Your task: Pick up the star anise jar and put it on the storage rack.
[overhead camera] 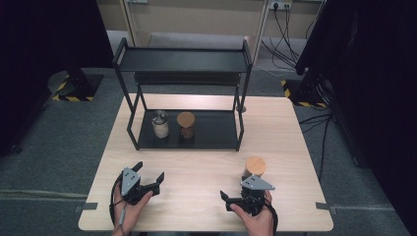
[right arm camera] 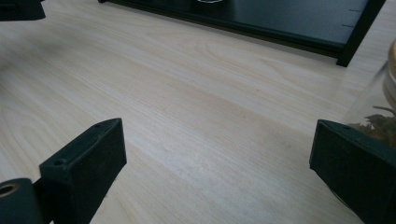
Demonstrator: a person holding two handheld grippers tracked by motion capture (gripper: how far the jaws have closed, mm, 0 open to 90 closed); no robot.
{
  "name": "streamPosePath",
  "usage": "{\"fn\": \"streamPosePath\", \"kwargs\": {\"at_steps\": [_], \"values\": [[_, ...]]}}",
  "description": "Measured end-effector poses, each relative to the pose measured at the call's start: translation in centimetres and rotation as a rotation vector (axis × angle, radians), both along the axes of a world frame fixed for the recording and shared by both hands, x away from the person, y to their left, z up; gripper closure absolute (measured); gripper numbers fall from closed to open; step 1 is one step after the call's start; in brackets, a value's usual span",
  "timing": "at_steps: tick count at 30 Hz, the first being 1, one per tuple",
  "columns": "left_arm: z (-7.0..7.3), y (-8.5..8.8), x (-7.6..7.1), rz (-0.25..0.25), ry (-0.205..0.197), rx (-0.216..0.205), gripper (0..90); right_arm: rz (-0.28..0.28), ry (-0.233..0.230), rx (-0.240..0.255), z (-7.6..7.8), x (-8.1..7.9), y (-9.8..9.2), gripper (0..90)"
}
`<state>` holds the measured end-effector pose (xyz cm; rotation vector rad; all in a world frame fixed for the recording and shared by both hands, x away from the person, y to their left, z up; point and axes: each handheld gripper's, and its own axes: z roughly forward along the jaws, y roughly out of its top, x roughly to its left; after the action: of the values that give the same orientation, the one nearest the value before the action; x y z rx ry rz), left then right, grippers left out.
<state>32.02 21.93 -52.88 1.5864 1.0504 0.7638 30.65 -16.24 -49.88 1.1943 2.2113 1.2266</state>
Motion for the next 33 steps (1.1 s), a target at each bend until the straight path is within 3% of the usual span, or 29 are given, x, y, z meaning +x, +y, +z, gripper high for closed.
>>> {"fn": "streamPosePath", "kwargs": {"at_steps": [18, 26, 33], "values": [[0.0, 0.0, 0.0, 0.0, -0.001, 0.004, 8.0, -0.042, 0.022, -0.053, -0.3, -1.1, -2.5, 4.7], [0.0, 0.0, 0.0, -0.001, 0.002, -0.002, 8.0, -0.119, 0.019, -0.083, 0.0, -1.4, -4.2, 5.5], [0.0, 0.0, 0.0, 0.0, 0.001, -0.001, 8.0, -0.186, 0.003, -0.079, 0.4, -0.9, -5.2, 6.2]]}}
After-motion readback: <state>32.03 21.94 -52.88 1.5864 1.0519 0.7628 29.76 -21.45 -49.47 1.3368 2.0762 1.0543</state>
